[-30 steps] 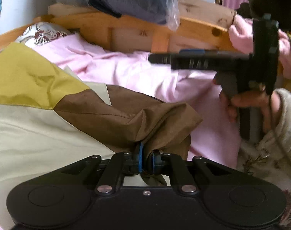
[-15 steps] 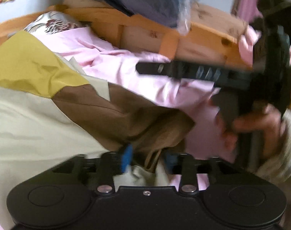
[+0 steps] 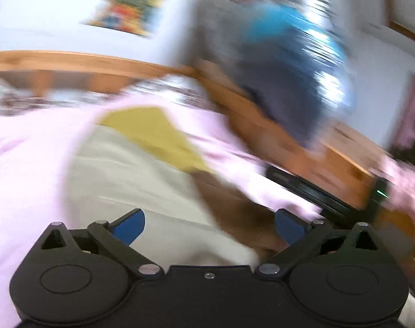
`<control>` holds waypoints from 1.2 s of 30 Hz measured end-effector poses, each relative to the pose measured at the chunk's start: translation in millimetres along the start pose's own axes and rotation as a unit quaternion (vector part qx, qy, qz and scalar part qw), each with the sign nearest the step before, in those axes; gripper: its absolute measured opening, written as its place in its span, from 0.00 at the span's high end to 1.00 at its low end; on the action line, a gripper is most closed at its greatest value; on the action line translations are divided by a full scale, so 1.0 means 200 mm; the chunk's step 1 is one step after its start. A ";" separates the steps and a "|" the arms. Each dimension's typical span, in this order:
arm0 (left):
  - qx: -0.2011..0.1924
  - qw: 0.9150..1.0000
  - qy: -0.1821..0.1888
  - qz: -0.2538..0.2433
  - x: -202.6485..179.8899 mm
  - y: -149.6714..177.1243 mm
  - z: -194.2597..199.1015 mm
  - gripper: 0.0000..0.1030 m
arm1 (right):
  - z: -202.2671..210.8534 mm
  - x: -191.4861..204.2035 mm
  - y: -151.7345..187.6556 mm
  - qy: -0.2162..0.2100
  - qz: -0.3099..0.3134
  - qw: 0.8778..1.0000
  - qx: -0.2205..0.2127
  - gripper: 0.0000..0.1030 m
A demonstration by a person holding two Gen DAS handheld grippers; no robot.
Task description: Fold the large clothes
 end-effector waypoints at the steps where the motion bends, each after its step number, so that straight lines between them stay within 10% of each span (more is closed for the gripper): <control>1: -0.002 0.999 -0.032 0.016 0.07 -0.01 0.00 0.01 | -0.01 0.06 0.01 -0.015 0.014 1.000 0.006 0.03; 5: 0.018 0.990 -0.098 0.099 0.31 0.03 -0.09 0.01 | -0.07 0.25 0.08 -0.063 0.070 0.995 0.036 0.16; 8: 0.048 0.984 -0.116 0.127 0.39 0.11 -0.19 0.01 | -0.11 0.34 0.16 -0.059 0.130 0.988 0.059 0.40; 10: 0.082 0.982 -0.114 0.126 0.39 0.17 -0.26 0.01 | -0.14 0.35 0.22 -0.037 0.161 0.982 0.087 0.77; 13: 0.090 0.985 -0.089 0.117 0.37 0.20 -0.28 0.01 | -0.15 0.31 0.28 -0.013 0.164 0.978 0.128 0.86; 18: 0.121 0.981 -0.049 0.146 0.40 0.28 -0.35 0.01 | -0.17 0.24 0.43 0.010 0.178 0.964 0.198 0.87; 24: 0.112 0.980 -0.034 0.161 0.44 0.33 -0.32 0.01 | -0.16 0.20 0.41 -0.009 0.135 0.975 0.174 0.84; 30: 0.113 0.982 -0.027 0.150 0.43 0.31 -0.33 0.01 | -0.13 0.30 0.16 -0.017 0.144 0.985 0.090 0.45; 36: 0.114 0.983 -0.026 0.139 0.42 0.31 -0.34 0.01 | -0.48 0.60 0.03 -0.051 0.224 0.969 0.093 0.33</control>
Point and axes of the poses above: each gripper's, at about its wrist camera, not at the fingertips, and z roughly against the way its jaws point, x to its left, y to its underside, the point moved 8 cm from there along -z, roughly the way its jaws point, and after that the axes turned 3 degrees about -x, right-handed, at the moved point
